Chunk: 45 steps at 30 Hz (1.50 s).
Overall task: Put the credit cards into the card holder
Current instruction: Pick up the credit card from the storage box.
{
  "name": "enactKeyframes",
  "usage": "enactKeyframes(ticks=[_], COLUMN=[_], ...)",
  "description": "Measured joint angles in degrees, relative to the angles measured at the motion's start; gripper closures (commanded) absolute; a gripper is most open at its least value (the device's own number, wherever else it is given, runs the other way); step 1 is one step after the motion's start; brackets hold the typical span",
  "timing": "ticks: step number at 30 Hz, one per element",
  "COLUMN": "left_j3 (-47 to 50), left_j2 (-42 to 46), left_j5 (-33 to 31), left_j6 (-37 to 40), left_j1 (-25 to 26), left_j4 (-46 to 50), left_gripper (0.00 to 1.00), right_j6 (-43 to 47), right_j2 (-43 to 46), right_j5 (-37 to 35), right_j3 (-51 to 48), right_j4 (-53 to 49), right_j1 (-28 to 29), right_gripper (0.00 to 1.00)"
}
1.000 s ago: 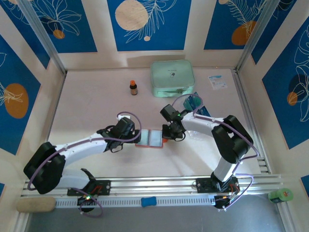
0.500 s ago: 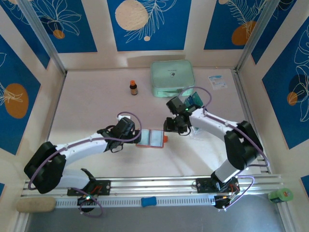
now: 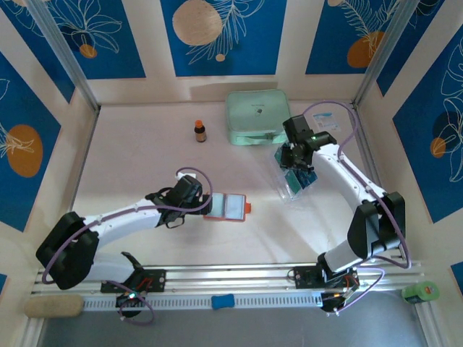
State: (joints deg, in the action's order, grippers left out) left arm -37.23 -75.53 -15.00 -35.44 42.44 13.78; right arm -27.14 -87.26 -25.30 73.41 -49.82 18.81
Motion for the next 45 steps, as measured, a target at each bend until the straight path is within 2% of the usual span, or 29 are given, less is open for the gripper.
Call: enactKeyframes(ticks=[8,14,28,37,45], left_j3=[0.00,0.00,0.00,0.00,0.00], left_j2=[0.00,-0.04,-0.37,-0.37,-0.37], left_j5=[0.02,0.02,0.07,0.13,0.22], left_j6=[0.00,0.00,-0.02,-0.02,-0.02], left_j1=[-0.02,-0.02,-0.02,-0.02,-0.02], left_j4=[-0.07,-0.07,-0.13,-0.57,-0.92], left_gripper=[0.00,0.00,0.00,0.00,0.00], right_j6=[3.08,4.46,5.29,5.73,5.79], right_j2=[-5.75,-6.67,-6.93,-8.66,-8.63], right_j5=[-6.69,-9.51,-10.32,-10.29,-10.29], right_j3=[1.38,1.60,0.70,-0.46,-0.81], right_j4=[-3.02,-3.65,-3.34,-2.51,-2.05], right_j1=[-0.94,-0.94,-0.63,-0.39,-0.39], right_gripper=[0.65,0.69,0.72,0.78,0.77])
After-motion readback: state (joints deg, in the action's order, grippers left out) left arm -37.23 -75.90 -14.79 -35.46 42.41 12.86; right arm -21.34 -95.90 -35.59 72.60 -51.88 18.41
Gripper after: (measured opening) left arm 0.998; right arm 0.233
